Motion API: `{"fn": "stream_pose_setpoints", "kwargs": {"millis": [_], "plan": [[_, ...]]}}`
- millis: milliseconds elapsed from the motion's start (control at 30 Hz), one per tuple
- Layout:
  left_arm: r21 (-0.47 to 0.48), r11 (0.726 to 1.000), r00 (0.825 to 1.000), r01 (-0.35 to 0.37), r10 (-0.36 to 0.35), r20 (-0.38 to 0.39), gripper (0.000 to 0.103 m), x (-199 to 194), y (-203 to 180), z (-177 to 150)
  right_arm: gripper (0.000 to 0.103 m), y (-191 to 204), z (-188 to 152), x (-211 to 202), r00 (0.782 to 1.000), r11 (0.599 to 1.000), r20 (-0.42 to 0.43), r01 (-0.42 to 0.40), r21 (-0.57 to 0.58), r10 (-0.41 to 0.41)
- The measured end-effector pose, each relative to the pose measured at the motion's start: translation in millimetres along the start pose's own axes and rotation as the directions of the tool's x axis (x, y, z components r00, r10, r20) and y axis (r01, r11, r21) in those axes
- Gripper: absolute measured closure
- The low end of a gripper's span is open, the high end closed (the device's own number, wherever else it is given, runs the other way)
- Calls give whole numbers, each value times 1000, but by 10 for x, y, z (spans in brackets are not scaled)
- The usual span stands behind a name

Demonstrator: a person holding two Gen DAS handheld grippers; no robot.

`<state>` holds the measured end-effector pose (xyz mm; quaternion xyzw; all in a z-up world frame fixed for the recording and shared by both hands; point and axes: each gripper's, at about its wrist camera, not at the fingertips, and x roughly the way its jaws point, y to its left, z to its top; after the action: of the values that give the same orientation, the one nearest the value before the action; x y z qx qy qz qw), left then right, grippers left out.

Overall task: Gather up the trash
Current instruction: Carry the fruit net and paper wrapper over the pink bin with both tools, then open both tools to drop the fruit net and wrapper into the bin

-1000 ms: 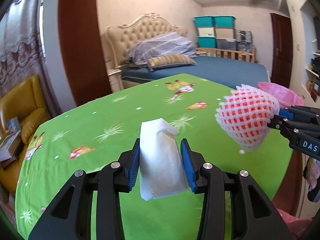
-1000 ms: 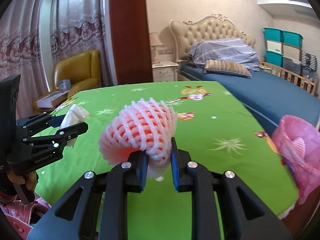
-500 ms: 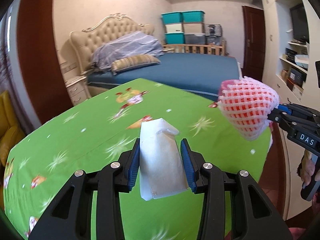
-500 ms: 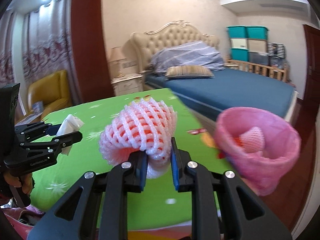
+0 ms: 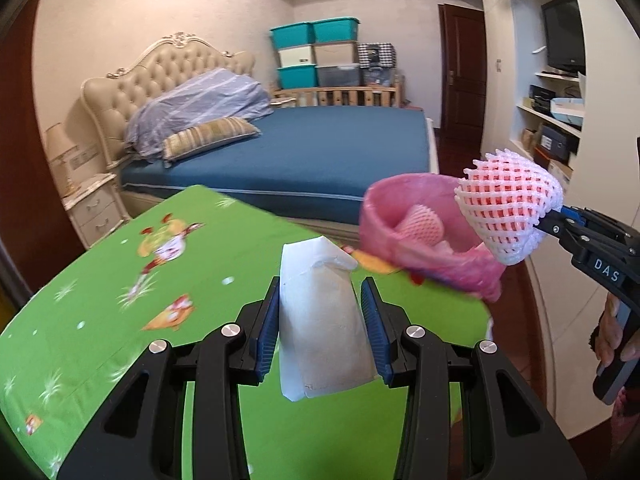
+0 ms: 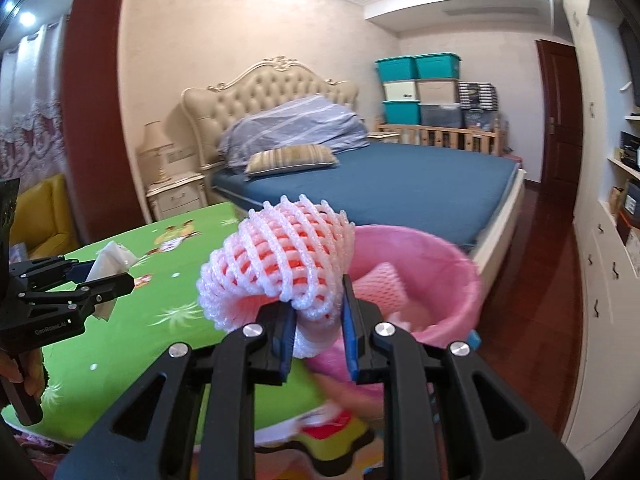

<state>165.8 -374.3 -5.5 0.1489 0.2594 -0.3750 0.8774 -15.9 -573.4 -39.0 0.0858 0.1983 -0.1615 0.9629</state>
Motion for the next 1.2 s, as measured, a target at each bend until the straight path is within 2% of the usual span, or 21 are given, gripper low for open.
{"fn": "stream_pose_setpoints", "kwargs": {"millis": [300,433,600,933,967,1000,1033,1067,1100,1133,1200], "plan": [[4,997,996,77,-76,-36,64,509,-406,381,83,-518,65,98,997,997,9,73,41,-73],[18,996,996,88,-88,-36,64,714,-604,525,83,-674,107,220,995,995,2,96,42,-96],[8,995,994,104,-104,-29,64,951,-763,765,83,-788,215,314,994,993,4,111,43,-112],[-18,990,990,142,-142,2,64,1276,-899,1085,80,-756,304,630,993,993,-25,113,14,-113],[-20,987,987,158,-158,6,63,1304,-909,1124,72,-763,311,687,994,994,-28,110,14,-109],[-20,985,985,174,-174,10,62,1339,-917,1156,46,-768,309,743,995,995,-32,98,14,-98],[-18,984,984,176,-176,17,60,1371,-918,1192,33,-759,302,807,996,997,-42,79,12,-79],[-23,986,986,166,-166,24,43,1387,-902,1221,27,-789,283,862,995,996,-47,87,12,-87],[-32,986,986,165,-164,28,30,1397,-891,1249,27,-801,266,892,993,994,-44,111,13,-111],[-50,984,985,169,-167,37,7,1376,-839,1264,27,-858,256,914,992,993,-48,121,10,-120],[-60,990,989,131,-126,83,6,1252,-726,1252,27,-878,232,843,992,993,-37,121,13,-121]]}}
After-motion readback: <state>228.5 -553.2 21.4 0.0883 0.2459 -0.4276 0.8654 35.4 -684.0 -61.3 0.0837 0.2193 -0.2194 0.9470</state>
